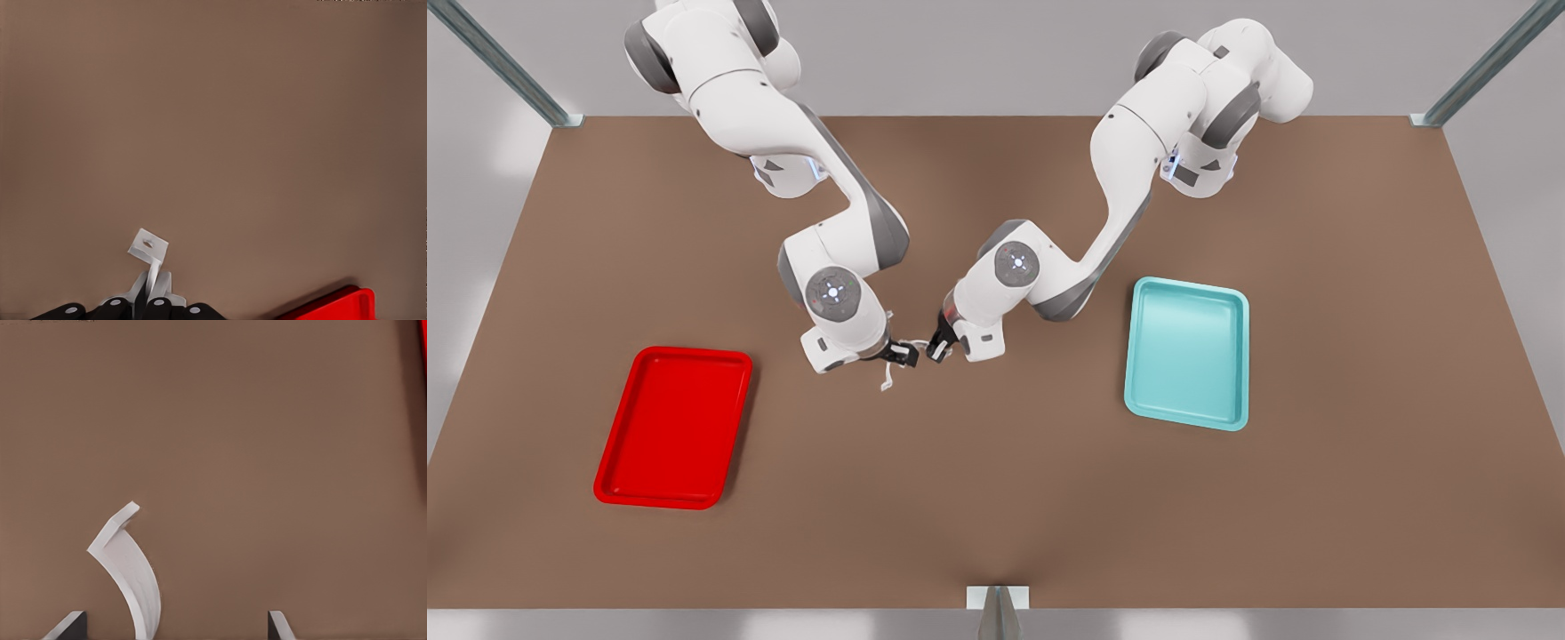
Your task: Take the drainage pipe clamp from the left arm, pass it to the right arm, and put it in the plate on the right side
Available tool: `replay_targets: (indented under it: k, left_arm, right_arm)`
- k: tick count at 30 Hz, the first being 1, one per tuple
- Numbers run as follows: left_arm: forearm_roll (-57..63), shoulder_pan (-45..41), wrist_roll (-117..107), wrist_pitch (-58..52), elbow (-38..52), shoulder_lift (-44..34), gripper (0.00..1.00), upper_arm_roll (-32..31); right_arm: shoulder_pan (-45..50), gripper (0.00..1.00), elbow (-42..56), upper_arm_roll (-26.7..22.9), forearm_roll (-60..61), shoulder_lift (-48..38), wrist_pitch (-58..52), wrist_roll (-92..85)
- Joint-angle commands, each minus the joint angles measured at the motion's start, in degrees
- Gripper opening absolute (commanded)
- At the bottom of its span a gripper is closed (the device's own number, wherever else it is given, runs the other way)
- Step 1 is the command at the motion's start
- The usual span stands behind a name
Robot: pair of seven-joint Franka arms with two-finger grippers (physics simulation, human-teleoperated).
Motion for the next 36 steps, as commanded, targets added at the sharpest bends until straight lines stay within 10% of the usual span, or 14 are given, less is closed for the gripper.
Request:
replay_targets:
  k: [1, 6, 9, 11, 15, 16, 17, 27, 36]
  left_arm:
    - [0.0, 0.0, -10.3, 0.1, 0.0, -0.2, 0.21, -0.1]
    - [0.0, 0.0, -10.3, 0.1, 0.0, -0.2, 0.21, 0.0]
    - [0.0, 0.0, -10.3, 0.1, 0.0, -0.2, 0.21, 0.0]
    - [0.0, 0.0, -10.3, 0.1, 0.0, -0.2, 0.21, 0.0]
    - [-0.1, 0.1, -10.2, 0.1, 0.0, -0.2, 0.21, 0.1]
    - [0.6, 0.1, -9.6, -0.1, 0.0, -0.2, 0.87, 0.3]
    - [0.6, 0.1, -9.6, -0.2, 0.0, -0.2, 1.0, 0.3]
    - [0.5, 0.1, -9.6, -1.5, 0.0, -0.9, 1.0, 0.2]
    - [2.6, 13.6, 19.6, -25.2, 0.0, -5.3, 1.0, 0.6]
  right_arm:
    - [-0.1, 1.0, -0.7, -0.1, 0.0, -0.1, 2.4, 9.8]
    - [0.2, 1.0, -1.4, -0.1, -1.2, 0.6, 3.1, 9.9]
    - [0.6, 0.42, -1.3, -0.1, -1.3, 1.1, 3.6, 9.9]
    - [0.6, 0.21, -1.2, -0.1, -1.3, 1.1, 4.4, 9.8]
    - [-0.5, 0.21, -0.6, -0.3, -1.3, 1.1, 4.9, 9.1]
    - [-0.9, 0.21, 0.1, -0.6, -1.3, 1.1, 4.8, 8.9]
    - [-1.0, 0.21, 0.2, -0.6, -1.3, 1.0, 4.7, 8.8]
    - [-0.5, 0.21, 1.1, 0.0, -1.3, 1.1, 4.8, 4.6]
    - [-8.2, 0.21, -1.3, -0.1, -3.6, -0.5, 3.8, -8.7]
